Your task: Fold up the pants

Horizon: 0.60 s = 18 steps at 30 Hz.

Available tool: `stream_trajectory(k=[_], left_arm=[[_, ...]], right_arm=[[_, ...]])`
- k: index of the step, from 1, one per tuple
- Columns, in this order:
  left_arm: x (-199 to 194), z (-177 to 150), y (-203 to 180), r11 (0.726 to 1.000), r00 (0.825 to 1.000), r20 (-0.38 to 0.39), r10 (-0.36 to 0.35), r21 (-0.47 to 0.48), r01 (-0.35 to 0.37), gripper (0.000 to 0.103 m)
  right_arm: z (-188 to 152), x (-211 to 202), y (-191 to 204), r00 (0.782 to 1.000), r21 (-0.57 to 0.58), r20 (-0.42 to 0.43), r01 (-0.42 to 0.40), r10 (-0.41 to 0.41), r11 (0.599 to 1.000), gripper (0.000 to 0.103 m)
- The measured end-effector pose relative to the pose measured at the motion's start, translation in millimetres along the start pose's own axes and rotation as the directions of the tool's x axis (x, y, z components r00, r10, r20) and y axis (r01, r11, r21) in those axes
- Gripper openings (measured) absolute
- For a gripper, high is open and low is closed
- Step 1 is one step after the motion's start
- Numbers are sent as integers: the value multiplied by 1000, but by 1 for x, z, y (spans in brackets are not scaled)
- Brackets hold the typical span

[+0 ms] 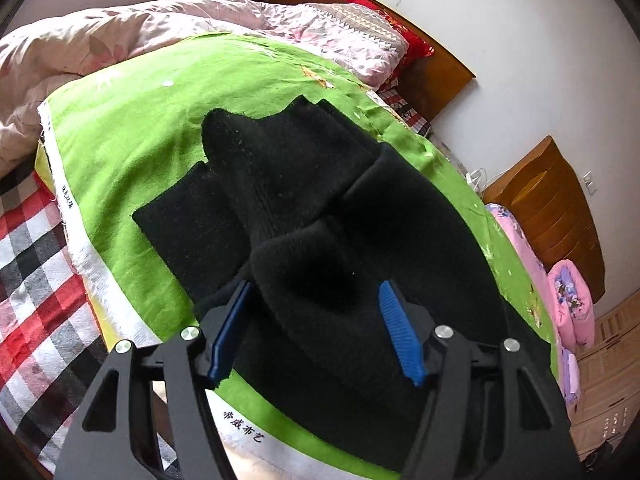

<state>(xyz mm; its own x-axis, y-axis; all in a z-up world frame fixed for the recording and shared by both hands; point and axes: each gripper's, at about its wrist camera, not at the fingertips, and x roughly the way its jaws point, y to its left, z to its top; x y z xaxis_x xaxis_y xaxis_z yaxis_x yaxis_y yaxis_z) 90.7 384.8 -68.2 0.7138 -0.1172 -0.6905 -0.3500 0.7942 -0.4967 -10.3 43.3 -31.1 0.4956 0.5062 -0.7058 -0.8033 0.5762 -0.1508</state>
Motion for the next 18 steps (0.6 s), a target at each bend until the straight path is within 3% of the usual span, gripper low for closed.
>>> stream_trajectory(k=[1, 2, 4, 5, 11, 15, 18], left_arm=[[0, 0, -1, 1000, 1000, 0, -7, 6, 7, 58], [0, -1, -3, 1000, 1000, -6, -11, 13, 11, 42], [1, -1, -7, 999, 1000, -15, -13, 37, 14, 18], [-3, -2, -10, 999, 1000, 2, -7, 49, 7, 12], [-46, 2, -32, 992, 996, 90, -29, 125, 18, 9], [-42, -6, -18, 995, 999, 27, 18, 100, -21, 10], [-23, -19, 5, 997, 999, -31, 37, 63, -35, 11]], right_arm=[[1, 2, 4, 1000, -32, -10, 26, -27, 999, 32], [1, 2, 6, 999, -53, -7, 41, -41, 998, 28], [1, -1, 11, 997, -91, 15, 81, -80, 993, 12], [2, -4, 11, 995, -92, 29, 100, -97, 991, 7], [15, -39, 2, 984, -57, 128, 134, -126, 989, 7], [11, -44, 5, 990, -54, 121, 79, -72, 995, 7], [0, -27, 14, 997, -61, 59, 43, -40, 997, 7]])
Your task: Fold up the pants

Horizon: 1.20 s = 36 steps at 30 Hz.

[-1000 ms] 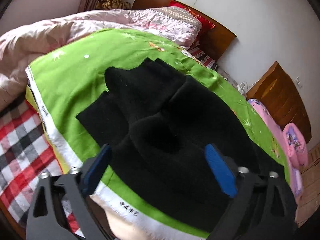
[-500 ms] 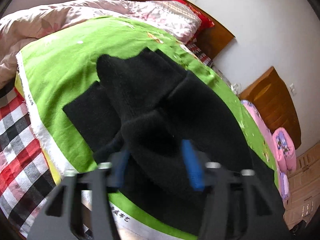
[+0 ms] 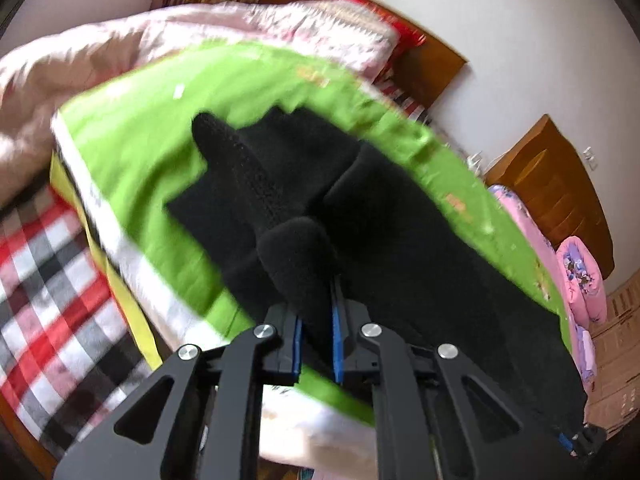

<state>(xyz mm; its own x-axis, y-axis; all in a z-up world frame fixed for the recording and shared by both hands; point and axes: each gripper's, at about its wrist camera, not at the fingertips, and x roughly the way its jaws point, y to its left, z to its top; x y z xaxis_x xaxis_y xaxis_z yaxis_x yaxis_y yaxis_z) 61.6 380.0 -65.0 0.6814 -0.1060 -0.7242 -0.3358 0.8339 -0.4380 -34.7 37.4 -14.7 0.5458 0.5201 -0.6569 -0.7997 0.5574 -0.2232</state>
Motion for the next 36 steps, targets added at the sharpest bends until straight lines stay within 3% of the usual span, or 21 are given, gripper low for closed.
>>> stream_trajectory(k=[4, 6, 8, 10, 12, 14, 18, 20, 23, 26, 28, 31, 33, 34, 36], left_arm=[[9, -4, 11, 1000, 1000, -6, 14, -19, -14, 23], [10, -3, 12, 998, 998, -9, 63, -6, -63, 38], [6, -6, 13, 985, 985, -3, 172, 6, -172, 73], [-3, -8, 18, 972, 971, 22, 237, -5, -237, 81], [-21, -8, 14, 956, 953, 80, 293, -10, -293, 81], [-37, -5, 2, 957, 948, 144, 284, 12, -288, 81], [-50, -2, -44, 979, 973, 204, 107, 148, -139, 88], [-36, -2, -66, 972, 984, 171, 39, 221, -77, 89], [-3, -1, -78, 961, 993, 115, 29, 272, -60, 89], [29, -4, -53, 973, 995, 31, 94, 211, -99, 89], [30, -7, -41, 981, 999, 20, 36, 190, -39, 89], [24, -11, -38, 974, 1000, 22, 11, 228, -16, 89], [20, -13, -37, 971, 1000, 23, 6, 240, -12, 89], [18, -13, -36, 971, 1000, 29, 6, 240, -12, 89], [16, -12, -34, 973, 999, 44, -8, 233, -3, 91]], right_arm=[[-12, 17, 5, 999, 14, -47, -24, 24, 1000, 7], [-10, 16, 3, 998, 35, -55, -40, 42, 999, 9], [-8, 14, 1, 996, 59, -61, -67, 71, 996, 15], [-6, 11, -1, 993, 72, -59, -101, 106, 992, 25], [-2, 5, -9, 986, 101, -36, -160, 164, 982, 44], [11, 0, -24, 982, 124, 6, -186, 187, 975, 48], [56, 24, -56, 992, 104, 26, -123, 121, 987, 48], [75, 45, -68, 993, 104, 22, -116, 114, 988, 48], [105, 96, -83, 992, 143, -11, -121, 124, 982, 48], [126, 150, -88, 984, 182, -80, -143, 159, 973, 48], [132, 191, -86, 970, 182, -163, -152, 182, 971, 48], [147, 212, -89, 974, 147, -181, -112, 138, 983, 50], [159, 214, -100, 980, 164, -201, 23, 11, 986, 50], [164, 210, -106, 984, 197, -177, 14, 22, 980, 50], [170, 205, -112, 979, 286, -105, -140, 177, 948, 50]])
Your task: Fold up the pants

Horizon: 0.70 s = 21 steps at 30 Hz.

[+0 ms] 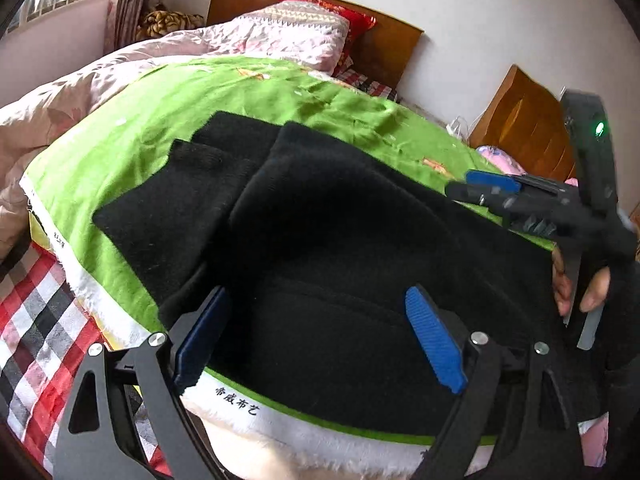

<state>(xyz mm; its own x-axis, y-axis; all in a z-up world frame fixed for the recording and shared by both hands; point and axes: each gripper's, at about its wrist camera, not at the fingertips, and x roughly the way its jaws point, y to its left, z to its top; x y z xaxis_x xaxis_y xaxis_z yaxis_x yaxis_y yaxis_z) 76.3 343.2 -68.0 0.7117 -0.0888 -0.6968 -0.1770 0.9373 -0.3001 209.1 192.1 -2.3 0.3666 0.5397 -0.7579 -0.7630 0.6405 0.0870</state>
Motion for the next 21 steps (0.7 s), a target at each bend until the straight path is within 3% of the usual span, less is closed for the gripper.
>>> stream_trajectory(k=[1, 4, 6, 8, 9, 10, 13, 14, 17, 18, 20, 21], left_arm=[[0, 1, 3, 1000, 1000, 13, -10, -11, 10, 92], [-1, 2, 3, 1000, 1000, 25, -12, -23, 12, 92], [-6, 2, -2, 1000, 999, 30, 12, -6, -11, 92], [-17, 3, -6, 999, 998, 54, 40, 28, -41, 92], [-23, 3, -6, 998, 997, 65, 49, 35, -51, 94], [-30, 4, -3, 997, 995, 80, 62, 32, -65, 96], [-45, 7, 9, 995, 988, 117, 101, 0, -101, 99], [-48, 8, 14, 995, 987, 126, 96, -16, -95, 99], [-40, 12, 22, 995, 989, 114, 91, -58, -85, 99], [-36, 12, 24, 994, 989, 108, 97, -61, -91, 99], [-28, 9, 26, 989, 988, 77, 132, -83, -126, 99], [-28, 8, 27, 988, 988, 73, 134, -88, -128, 99]], right_arm=[[3, 2, 6, 998, 4, -7, -63, 63, 998, 50], [5, 27, 40, 984, -123, -93, -160, 150, 979, 60], [7, 51, 53, 991, -215, -132, -64, 36, 975, 61], [18, 57, 48, 994, -180, -105, -31, 12, 983, 62], [25, 58, 42, 995, -137, -91, 34, -47, 990, 62], [29, 55, 37, 996, -103, -76, 35, -43, 994, 62], [36, 39, 29, 993, 14, -10, -121, 121, 993, 62], [37, 39, 30, 990, 18, -2, -140, 140, 990, 62], [35, 61, 44, 995, -47, -78, -60, 57, 997, 62], [32, 75, 48, 993, -80, -117, -2, -7, 997, 63], [33, 81, 46, 994, -72, -106, 31, -38, 997, 72], [35, 78, 44, 995, -49, -94, 28, -32, 998, 72]])
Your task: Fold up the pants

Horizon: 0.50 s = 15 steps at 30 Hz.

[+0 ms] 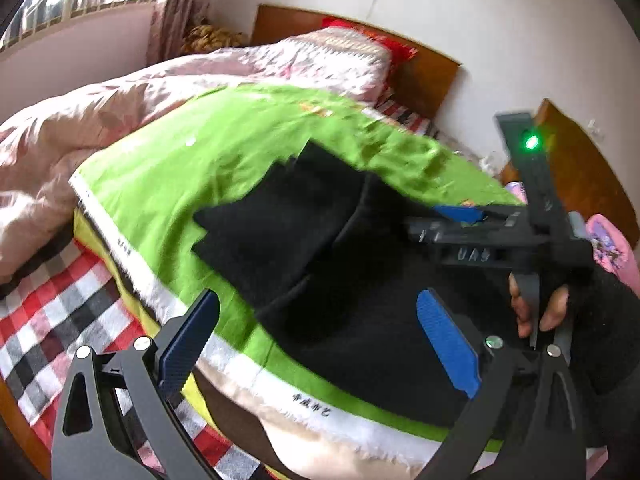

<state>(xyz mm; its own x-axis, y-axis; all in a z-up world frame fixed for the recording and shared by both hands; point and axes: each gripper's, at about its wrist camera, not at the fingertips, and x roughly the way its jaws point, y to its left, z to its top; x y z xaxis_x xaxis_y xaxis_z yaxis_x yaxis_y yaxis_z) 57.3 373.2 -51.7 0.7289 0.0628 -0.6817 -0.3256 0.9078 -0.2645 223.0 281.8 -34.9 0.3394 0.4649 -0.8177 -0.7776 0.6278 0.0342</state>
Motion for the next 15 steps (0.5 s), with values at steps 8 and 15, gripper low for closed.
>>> stream_trajectory(k=[8, 15], left_arm=[[-29, -20, 7, 1000, 999, 33, 10, 26, -11, 99], [-41, -31, -12, 996, 1000, 19, -13, 84, 12, 99]], right_arm=[[-29, -80, -8, 986, 53, 144, -96, 87, 994, 74], [-131, -151, -23, 991, -2, 130, 12, -12, 1000, 83]])
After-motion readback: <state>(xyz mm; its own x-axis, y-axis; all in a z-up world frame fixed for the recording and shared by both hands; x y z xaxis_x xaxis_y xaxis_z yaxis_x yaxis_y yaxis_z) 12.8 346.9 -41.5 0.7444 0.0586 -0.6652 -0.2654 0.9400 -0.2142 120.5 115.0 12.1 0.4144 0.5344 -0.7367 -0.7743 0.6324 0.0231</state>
